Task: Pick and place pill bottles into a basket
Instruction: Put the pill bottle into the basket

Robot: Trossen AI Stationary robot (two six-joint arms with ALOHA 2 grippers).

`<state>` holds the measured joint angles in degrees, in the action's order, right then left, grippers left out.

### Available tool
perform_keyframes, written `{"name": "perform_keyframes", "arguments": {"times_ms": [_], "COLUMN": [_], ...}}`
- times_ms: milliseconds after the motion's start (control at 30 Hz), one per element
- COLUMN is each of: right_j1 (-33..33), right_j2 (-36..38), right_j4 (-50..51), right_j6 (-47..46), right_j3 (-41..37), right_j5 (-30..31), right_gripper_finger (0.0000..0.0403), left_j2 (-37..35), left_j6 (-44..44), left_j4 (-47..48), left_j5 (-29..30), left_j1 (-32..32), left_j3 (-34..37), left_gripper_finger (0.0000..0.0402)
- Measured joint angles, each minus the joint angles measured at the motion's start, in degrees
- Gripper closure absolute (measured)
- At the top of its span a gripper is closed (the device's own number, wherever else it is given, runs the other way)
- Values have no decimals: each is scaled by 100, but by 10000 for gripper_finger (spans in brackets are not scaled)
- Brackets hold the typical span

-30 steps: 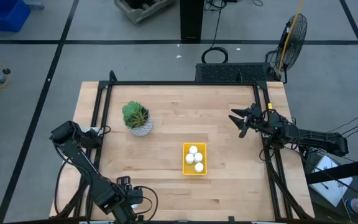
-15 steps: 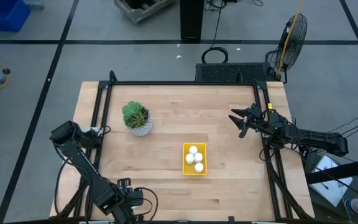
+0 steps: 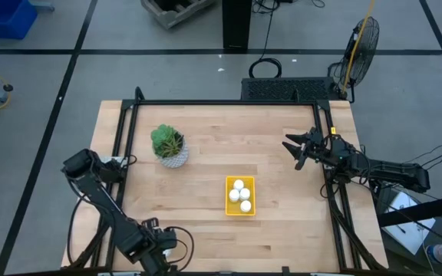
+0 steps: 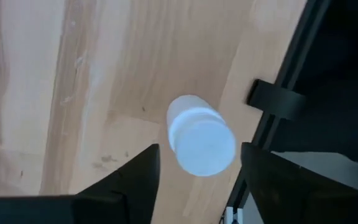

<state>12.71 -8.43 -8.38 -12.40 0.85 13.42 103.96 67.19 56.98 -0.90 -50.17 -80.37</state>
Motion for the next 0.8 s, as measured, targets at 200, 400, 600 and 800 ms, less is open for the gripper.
{"name": "perform_keyframes", "arguments": {"times_ms": [200,400,600,800], "right_j1": [0,0,0,0], "right_j2": [0,0,0,-2], "right_j4": [0,1,0,0], "right_j6": [2,1,0,2], "right_j3": [2,2,0,0], "right_j5": [-1,0,0,-1], "right_gripper_finger": [229,225,227,226], "left_j2": [0,0,51,392], "left_j6": [-113,-120,-55,-165], "left_j4": [-26,-94,-181,-324], "left_j5": [-77,-56,-41,-522], "left_j1": [76,54,37,36], "left_j3": [93,93,93,97], "left_gripper_finger": [119,99,113,132]}}
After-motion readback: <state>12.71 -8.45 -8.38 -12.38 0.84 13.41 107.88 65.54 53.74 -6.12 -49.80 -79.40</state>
